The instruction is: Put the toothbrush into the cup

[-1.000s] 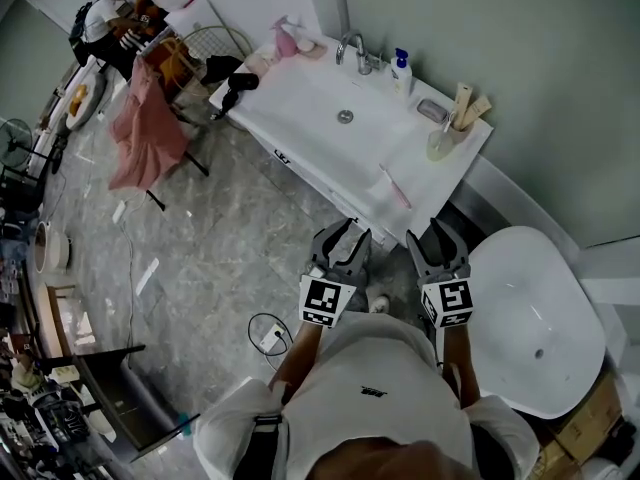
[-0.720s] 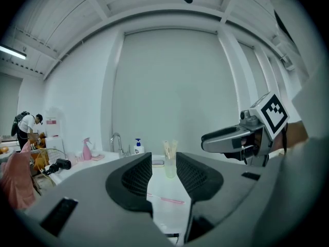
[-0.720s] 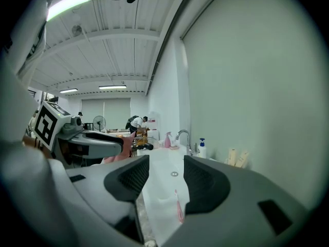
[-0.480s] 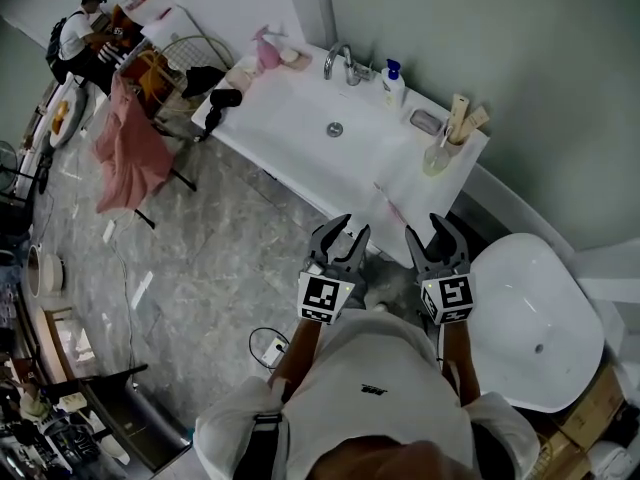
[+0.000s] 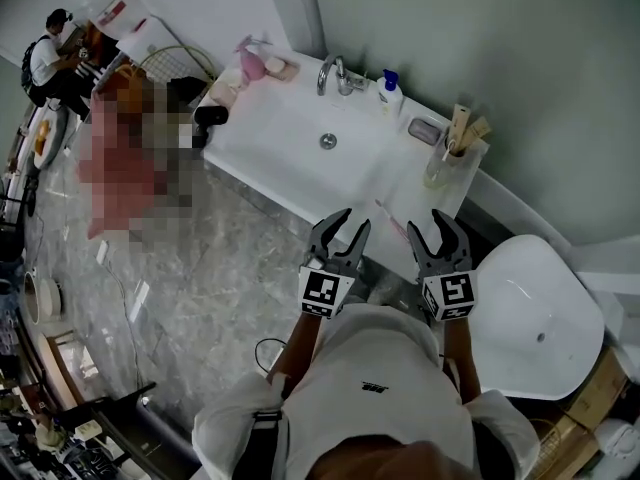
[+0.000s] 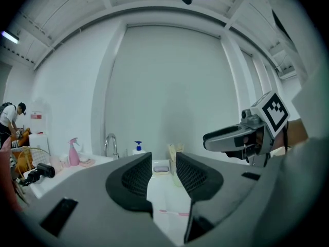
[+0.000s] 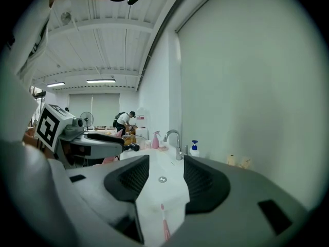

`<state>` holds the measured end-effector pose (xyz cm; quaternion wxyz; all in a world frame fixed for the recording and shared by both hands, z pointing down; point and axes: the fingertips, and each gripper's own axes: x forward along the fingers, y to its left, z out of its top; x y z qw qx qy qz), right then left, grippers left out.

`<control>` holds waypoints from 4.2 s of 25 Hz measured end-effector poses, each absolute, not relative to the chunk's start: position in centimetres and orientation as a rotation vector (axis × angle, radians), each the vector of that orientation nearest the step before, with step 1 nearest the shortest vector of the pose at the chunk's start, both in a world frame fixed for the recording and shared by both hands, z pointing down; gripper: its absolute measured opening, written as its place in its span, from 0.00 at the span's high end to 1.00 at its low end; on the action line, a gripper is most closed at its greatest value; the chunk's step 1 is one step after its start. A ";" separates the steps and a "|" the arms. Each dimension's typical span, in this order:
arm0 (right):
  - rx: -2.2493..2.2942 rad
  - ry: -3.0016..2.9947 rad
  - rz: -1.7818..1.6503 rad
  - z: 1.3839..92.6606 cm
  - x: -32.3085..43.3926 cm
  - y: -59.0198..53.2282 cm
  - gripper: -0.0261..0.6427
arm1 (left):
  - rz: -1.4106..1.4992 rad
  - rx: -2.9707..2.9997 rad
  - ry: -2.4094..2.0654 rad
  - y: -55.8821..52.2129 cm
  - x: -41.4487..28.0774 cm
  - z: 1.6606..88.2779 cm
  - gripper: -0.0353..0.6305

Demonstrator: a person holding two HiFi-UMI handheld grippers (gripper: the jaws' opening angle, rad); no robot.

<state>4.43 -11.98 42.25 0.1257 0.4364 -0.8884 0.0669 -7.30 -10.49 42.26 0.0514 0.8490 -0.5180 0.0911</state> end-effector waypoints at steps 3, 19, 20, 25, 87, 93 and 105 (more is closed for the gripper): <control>1.305 -2.567 0.196 42.5 3.8 -13.6 0.63 | 0.273 2.608 -1.550 -12.4 -8.1 42.6 0.70; 1.207 -2.358 0.216 47.5 1.5 -17.7 0.65 | 0.344 2.606 -1.385 -17.1 -9.6 47.6 0.70; 1.195 -2.351 0.221 47.8 1.5 -17.7 0.65 | 0.349 2.602 -1.376 -17.2 -9.5 48.0 0.70; 1.137 -2.335 0.257 49.6 1.9 -18.2 0.65 | 0.384 2.557 -1.350 -17.3 -8.6 50.0 0.71; 0.376 -1.994 0.393 70.6 -2.4 -17.5 0.76 | 0.592 2.267 -1.379 -15.9 -7.6 63.2 0.74; 0.377 -1.957 0.402 71.3 -2.4 -17.6 0.78 | 0.587 2.259 -1.379 -15.8 -7.8 63.4 0.74; 0.385 -1.906 0.354 72.0 -2.4 -17.8 0.81 | 0.596 2.264 -1.381 -15.5 -7.8 63.3 0.74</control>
